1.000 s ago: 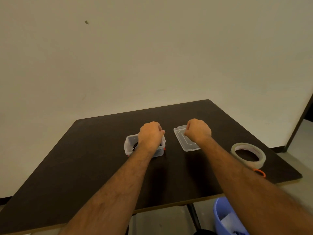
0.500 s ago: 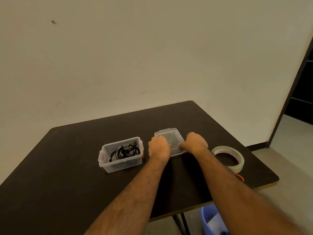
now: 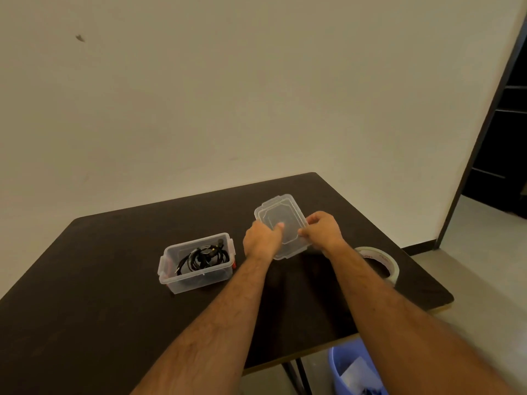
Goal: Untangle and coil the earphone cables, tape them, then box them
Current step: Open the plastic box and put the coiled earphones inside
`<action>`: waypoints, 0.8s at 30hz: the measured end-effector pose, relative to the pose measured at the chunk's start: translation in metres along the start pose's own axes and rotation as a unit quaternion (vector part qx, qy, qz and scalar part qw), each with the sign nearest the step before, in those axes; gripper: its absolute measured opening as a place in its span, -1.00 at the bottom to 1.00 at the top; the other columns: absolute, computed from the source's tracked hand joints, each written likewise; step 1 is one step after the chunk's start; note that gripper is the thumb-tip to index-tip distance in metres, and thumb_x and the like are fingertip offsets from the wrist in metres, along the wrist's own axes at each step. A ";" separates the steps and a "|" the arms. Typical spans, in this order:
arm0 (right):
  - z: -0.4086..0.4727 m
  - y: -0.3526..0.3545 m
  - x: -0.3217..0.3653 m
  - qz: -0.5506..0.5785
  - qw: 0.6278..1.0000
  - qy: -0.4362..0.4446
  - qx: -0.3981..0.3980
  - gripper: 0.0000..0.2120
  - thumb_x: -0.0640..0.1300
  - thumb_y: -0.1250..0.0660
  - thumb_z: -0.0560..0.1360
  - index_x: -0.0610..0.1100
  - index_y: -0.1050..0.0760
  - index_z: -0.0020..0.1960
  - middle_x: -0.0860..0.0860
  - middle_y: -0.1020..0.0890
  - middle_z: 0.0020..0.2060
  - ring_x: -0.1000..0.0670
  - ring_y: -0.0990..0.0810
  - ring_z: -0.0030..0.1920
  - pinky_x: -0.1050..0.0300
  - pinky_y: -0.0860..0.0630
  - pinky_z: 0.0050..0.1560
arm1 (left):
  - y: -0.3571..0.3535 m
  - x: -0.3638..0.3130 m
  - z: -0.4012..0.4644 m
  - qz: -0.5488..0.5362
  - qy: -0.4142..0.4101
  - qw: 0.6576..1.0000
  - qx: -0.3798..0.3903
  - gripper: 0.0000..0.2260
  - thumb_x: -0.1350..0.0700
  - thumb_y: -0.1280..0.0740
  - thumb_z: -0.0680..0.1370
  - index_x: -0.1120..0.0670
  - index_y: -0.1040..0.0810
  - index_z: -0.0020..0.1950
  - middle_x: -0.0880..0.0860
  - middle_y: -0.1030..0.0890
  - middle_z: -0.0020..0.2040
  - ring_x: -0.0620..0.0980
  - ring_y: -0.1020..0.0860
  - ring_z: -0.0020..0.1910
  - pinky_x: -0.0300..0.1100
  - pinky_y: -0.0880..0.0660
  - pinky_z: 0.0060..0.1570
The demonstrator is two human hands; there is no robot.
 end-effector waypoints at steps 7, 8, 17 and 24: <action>-0.031 0.005 0.086 -0.021 0.985 0.166 -0.050 -0.84 -0.20 -0.45 0.47 -0.06 -0.53 0.02 0.00 -0.65 -0.06 0.04 -0.64 -0.08 0.15 -0.62 -0.03 | 0.052 -0.014 -0.009 -0.217 0.016 0.976 0.016 -0.19 -0.46 -0.24 0.43 0.10 -0.36 0.45 0.11 -0.51 0.31 0.10 -0.51 0.18 0.04 -0.58 0.05; -0.040 0.003 0.099 -0.045 0.978 0.192 -0.065 -0.87 -0.18 -0.43 0.49 -0.07 -0.55 0.03 0.01 -0.65 -0.06 0.06 -0.63 -0.10 0.19 -0.60 -0.07 | 0.061 -0.016 -0.012 -0.261 0.019 0.965 0.023 -0.17 -0.48 -0.24 0.41 0.08 -0.35 0.46 0.11 -0.50 0.32 0.09 -0.51 0.17 0.00 -0.59 -0.03; -0.121 -0.041 0.176 -0.260 0.864 0.418 -0.106 -0.85 -0.13 -0.37 0.53 -0.05 -0.56 0.10 -0.01 -0.63 -0.02 -0.04 -0.56 -0.01 -0.02 -0.54 0.03 | 0.148 0.017 -0.028 -0.560 0.049 0.827 -0.019 -0.70 0.09 -0.29 0.63 0.24 -0.45 0.29 0.22 -0.62 0.10 0.10 -0.67 -0.07 -0.13 -0.65 -0.28; -0.119 -0.070 0.156 0.076 0.965 0.248 0.040 -0.26 0.12 -0.46 0.46 -0.08 -0.24 0.51 -0.04 -0.38 0.43 -0.05 -0.38 0.40 -0.10 -0.40 0.39 | 0.193 0.067 -0.036 -0.571 0.015 0.820 -0.039 -0.40 0.35 -0.38 0.51 0.09 -0.26 0.49 0.19 -0.52 0.27 0.12 -0.65 0.06 -0.17 -0.63 -0.28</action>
Point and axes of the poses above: each hand's wrist, its own z-axis towards the middle knuckle, its own y-axis out of the back of the hand, x = y × z, the point moved 9 cm from there along z, towards the middle knuckle
